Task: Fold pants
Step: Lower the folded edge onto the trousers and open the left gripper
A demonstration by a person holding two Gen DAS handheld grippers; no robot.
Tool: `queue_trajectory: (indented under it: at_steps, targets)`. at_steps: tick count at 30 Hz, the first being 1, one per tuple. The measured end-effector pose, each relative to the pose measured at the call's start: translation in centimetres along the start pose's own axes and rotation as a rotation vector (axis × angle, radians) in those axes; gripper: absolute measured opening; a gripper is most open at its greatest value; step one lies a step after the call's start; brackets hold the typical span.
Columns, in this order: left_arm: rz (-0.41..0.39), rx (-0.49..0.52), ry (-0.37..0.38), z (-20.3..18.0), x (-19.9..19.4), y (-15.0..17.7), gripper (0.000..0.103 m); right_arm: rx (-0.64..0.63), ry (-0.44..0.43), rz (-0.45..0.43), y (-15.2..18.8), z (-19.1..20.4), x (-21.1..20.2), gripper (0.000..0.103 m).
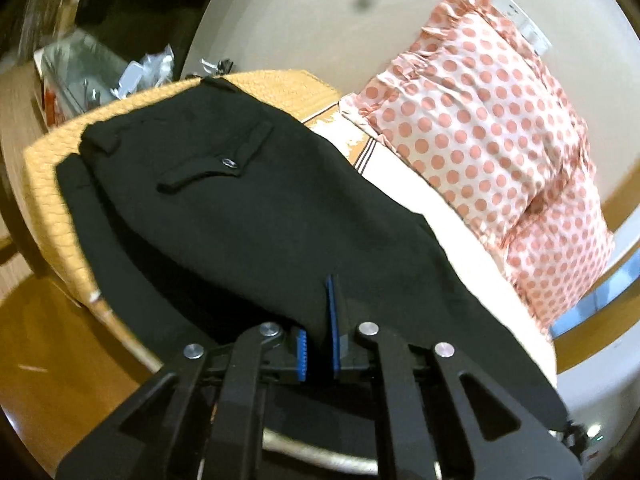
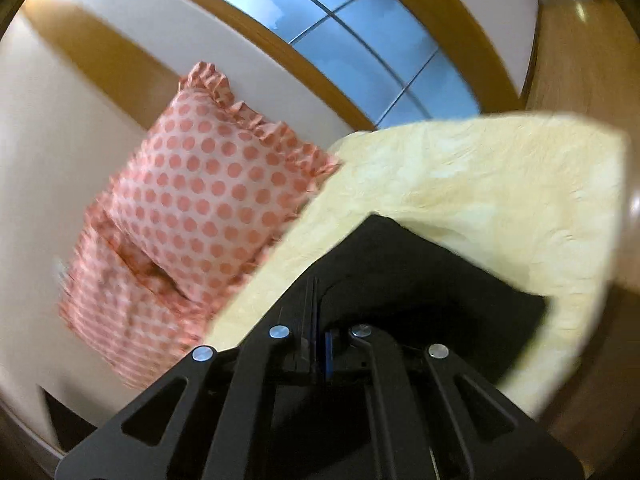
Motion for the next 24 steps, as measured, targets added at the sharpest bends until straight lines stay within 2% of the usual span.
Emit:
queue_trajectory:
  at_steps: [4, 6, 14, 16, 19, 24]
  targets:
    - [0.042, -0.027, -0.02, 2.2, 0.1, 2.2, 0.008, 0.07, 0.066, 0.087, 2.2, -3.5, -0.2, 0.002]
    - [0.045, -0.056, 0.004, 3.0, 0.2, 2.6, 0.008, 0.124, 0.078, 0.123, 3.3, -5.1, 0.4, 0.002]
    - [0.009, -0.068, 0.002, 3.5, -0.6, 1.9, 0.021, 0.109, 0.084, 0.112, 3.7, -5.2, -0.3, 0.002]
    - [0.019, -0.077, 0.014, 3.9, -0.4, 1.9, 0.02, 0.121, 0.083, 0.116, 3.9, -5.5, 0.0, 0.002]
    - [0.021, -0.06, 0.018, 3.9, -0.8, 2.4, 0.011, 0.106, 0.087, 0.105, 3.9, -5.2, -0.5, 0.002]
    - [0.018, -0.042, 0.018, 4.1, -1.5, 3.2, 0.009, 0.087, 0.102, 0.095, 3.9, -5.3, -1.2, 0.002]
Point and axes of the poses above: each gripper's, at about its wrist camera, not at the fingertips, and x roughly the way its jaws point, z to its left, y to its underside, the point moved 4 cm from there along x, roughly the way its jaws point, and after that the axes turned 3 degrees about -x, right-handed, at the moved point
